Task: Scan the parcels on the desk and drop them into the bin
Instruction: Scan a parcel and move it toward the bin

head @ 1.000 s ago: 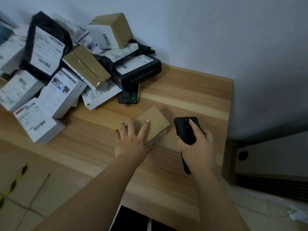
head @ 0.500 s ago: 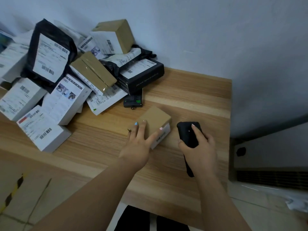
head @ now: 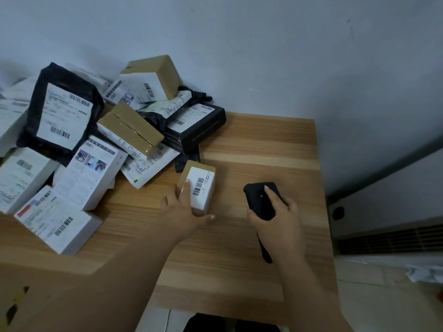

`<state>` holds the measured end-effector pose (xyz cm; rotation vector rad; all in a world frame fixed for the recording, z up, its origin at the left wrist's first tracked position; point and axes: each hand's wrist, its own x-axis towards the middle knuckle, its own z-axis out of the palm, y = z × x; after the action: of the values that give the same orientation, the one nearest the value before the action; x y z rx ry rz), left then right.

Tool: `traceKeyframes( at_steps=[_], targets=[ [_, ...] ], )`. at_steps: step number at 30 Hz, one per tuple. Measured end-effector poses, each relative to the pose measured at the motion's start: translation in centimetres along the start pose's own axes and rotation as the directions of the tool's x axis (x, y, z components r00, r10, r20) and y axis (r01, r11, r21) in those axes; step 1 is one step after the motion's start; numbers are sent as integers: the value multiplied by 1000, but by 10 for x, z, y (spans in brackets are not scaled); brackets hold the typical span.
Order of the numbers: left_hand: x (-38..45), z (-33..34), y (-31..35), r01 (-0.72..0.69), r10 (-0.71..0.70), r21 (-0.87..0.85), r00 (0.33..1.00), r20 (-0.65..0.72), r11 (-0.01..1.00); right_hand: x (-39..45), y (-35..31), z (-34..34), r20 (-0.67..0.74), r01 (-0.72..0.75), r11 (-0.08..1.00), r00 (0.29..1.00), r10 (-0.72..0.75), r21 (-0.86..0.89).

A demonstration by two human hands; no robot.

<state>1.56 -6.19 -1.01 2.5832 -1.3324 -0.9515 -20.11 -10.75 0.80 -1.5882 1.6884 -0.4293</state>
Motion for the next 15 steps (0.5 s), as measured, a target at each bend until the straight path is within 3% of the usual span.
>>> traceKeyframes(
  at_steps=[7, 15],
  targets=[
    [15, 14, 4, 30, -48, -95, 980, -195, 995, -7, 1, 9, -26, -36, 999, 999, 35, -22],
    [12, -20, -14, -65, 53, -90, 990, -134, 994, -38, -2, 8, 45, 65, 984, 997, -58, -167]
  ],
)
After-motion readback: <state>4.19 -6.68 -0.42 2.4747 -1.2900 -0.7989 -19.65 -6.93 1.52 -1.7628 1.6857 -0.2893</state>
